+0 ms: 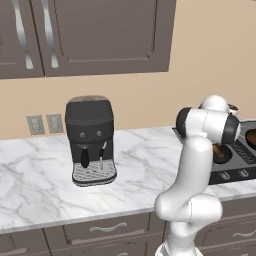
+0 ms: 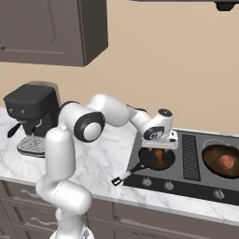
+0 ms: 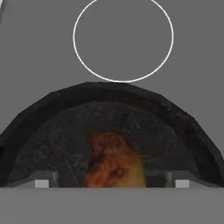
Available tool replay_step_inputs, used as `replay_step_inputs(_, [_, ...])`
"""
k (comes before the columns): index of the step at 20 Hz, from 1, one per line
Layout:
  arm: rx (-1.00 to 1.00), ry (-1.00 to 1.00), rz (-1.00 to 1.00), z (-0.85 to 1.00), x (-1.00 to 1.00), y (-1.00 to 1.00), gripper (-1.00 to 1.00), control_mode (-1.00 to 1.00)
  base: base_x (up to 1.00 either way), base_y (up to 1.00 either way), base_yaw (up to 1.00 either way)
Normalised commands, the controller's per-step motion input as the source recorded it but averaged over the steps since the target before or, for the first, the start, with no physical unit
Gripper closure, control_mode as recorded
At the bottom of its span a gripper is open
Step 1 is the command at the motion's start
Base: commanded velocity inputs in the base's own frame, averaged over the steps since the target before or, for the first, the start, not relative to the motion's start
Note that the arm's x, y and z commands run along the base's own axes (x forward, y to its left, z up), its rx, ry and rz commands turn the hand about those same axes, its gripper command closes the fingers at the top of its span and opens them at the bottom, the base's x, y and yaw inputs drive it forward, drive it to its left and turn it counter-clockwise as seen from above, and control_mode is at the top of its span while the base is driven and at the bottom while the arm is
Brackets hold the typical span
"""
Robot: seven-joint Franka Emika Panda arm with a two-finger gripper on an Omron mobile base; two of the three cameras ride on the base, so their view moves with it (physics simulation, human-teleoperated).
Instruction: Place both pans onto different burners. Then place the onion and the chicken drumstick on different pans.
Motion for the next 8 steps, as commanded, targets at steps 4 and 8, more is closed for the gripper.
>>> replay_step_inputs(4, [0.00, -0.09, -0.01, 1.00, -0.14, 0.00, -1.00, -1.00, 0.00, 0.00, 0.00])
replay_step_inputs(8, [0.00, -0.06, -0.03, 1.00, -0.41, 0.22, -1.00, -1.00, 0.00, 0.00, 0.00])
